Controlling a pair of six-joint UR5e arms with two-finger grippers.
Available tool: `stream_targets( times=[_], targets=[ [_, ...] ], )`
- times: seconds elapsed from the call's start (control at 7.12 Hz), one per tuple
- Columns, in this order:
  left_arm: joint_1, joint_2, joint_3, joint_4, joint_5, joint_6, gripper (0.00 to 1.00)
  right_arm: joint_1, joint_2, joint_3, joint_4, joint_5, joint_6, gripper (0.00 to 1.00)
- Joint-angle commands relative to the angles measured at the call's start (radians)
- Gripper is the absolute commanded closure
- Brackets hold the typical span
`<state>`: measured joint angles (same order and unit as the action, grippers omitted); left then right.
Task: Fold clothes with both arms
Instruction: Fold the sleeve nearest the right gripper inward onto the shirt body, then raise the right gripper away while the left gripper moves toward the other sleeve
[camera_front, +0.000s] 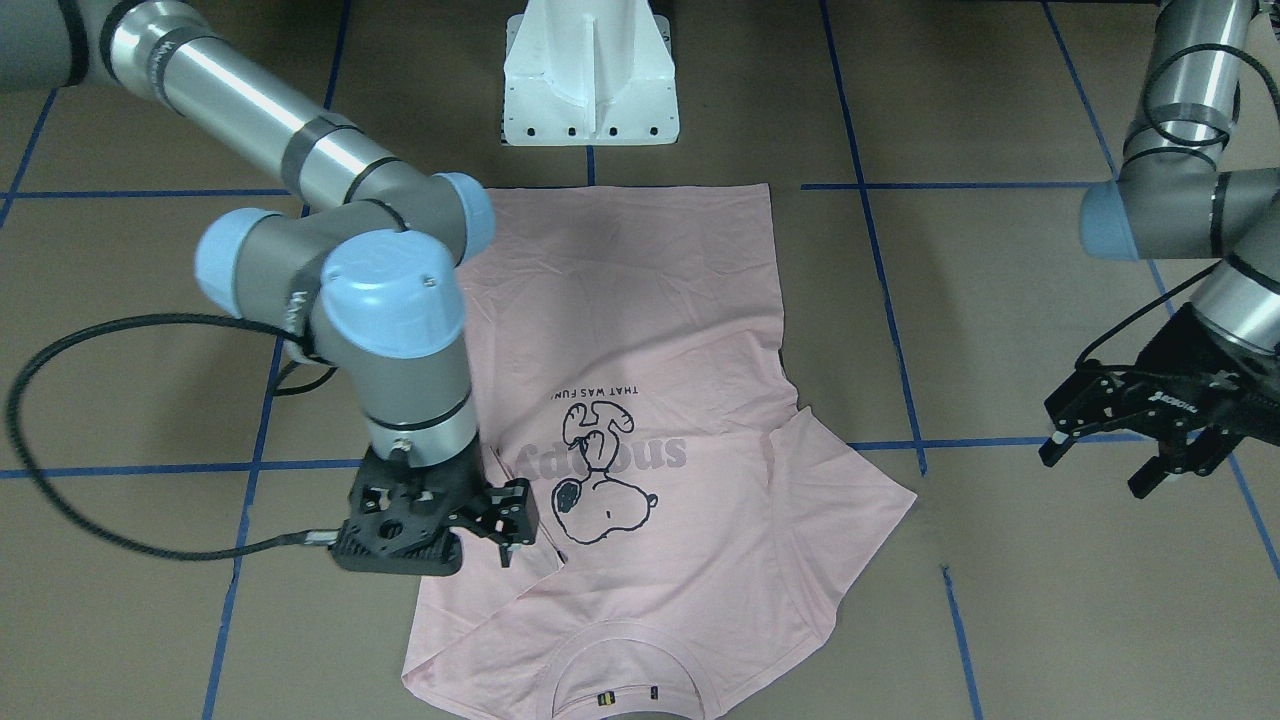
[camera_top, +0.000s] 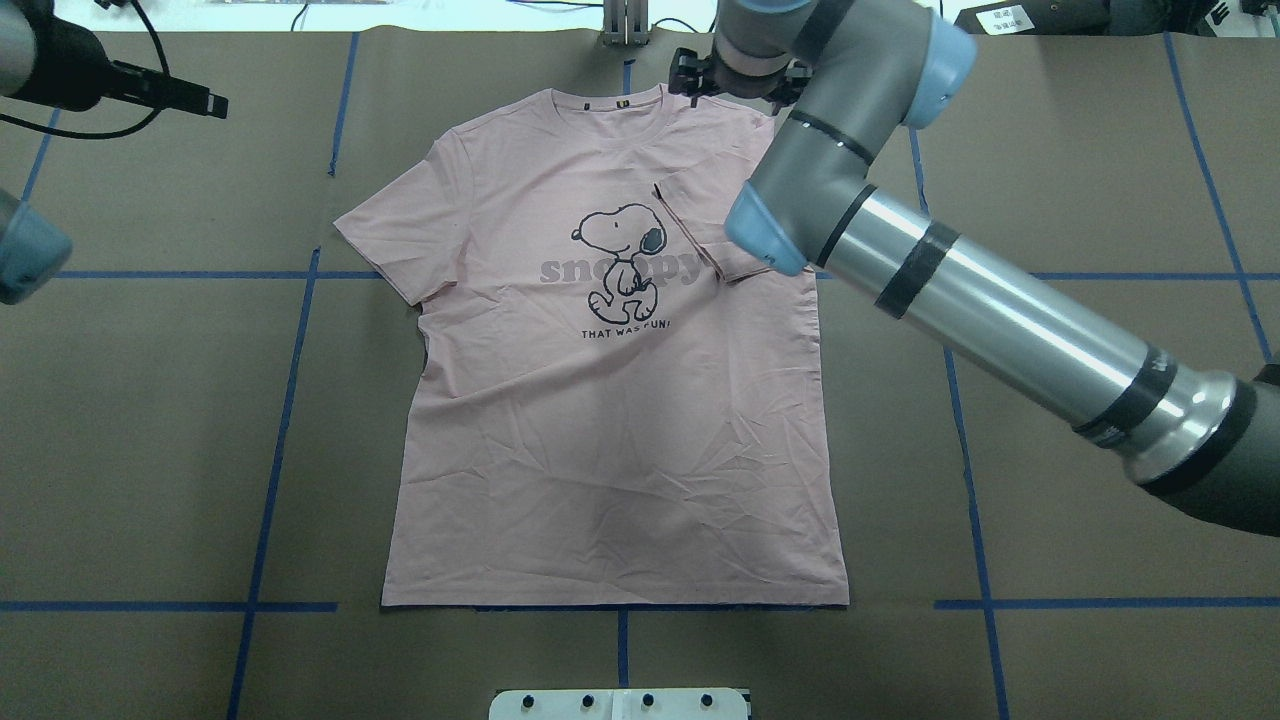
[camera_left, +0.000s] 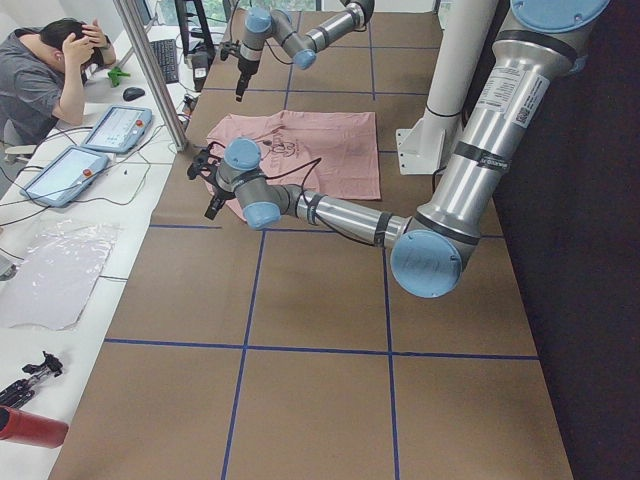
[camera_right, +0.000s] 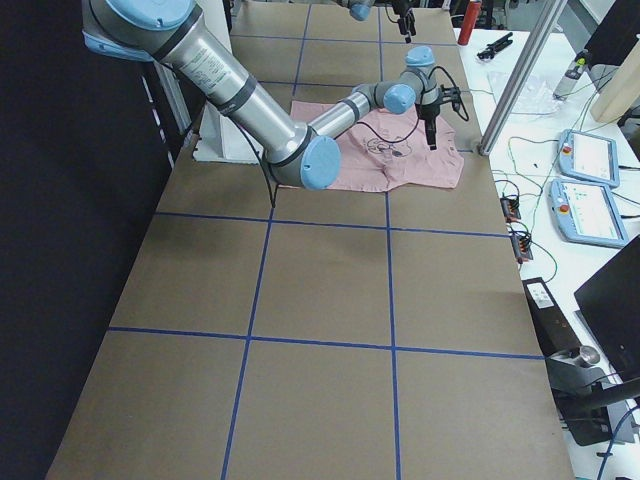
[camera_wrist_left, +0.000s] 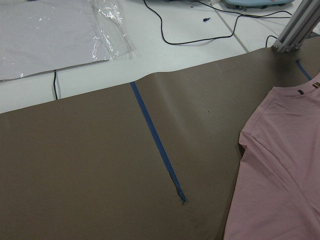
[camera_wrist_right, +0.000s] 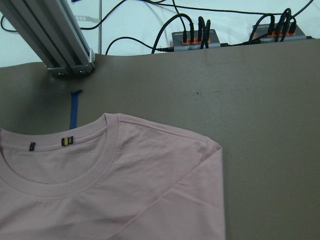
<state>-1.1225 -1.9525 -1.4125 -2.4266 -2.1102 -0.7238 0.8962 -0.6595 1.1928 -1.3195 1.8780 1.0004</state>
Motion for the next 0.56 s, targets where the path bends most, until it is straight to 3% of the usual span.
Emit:
stream_targets(
  times=[0.0,0.14,0.42],
  targets=[
    [0.105,-0.008,0.007,0.004,0.137,-0.177,0.15,0.195,-0.206,0.139,0.011,0.259,-0.333,0.00],
    [0.162,-0.012,0.023,0.006,0.223,-0.245,0.23,0.249,-0.269,0.166,0.013,0.315,-0.433,0.00],
    [0.234,-0.035,0.088,0.003,0.324,-0.339,0.32,0.256,-0.288,0.183,0.013,0.313,-0.441,0.00]
  ],
)
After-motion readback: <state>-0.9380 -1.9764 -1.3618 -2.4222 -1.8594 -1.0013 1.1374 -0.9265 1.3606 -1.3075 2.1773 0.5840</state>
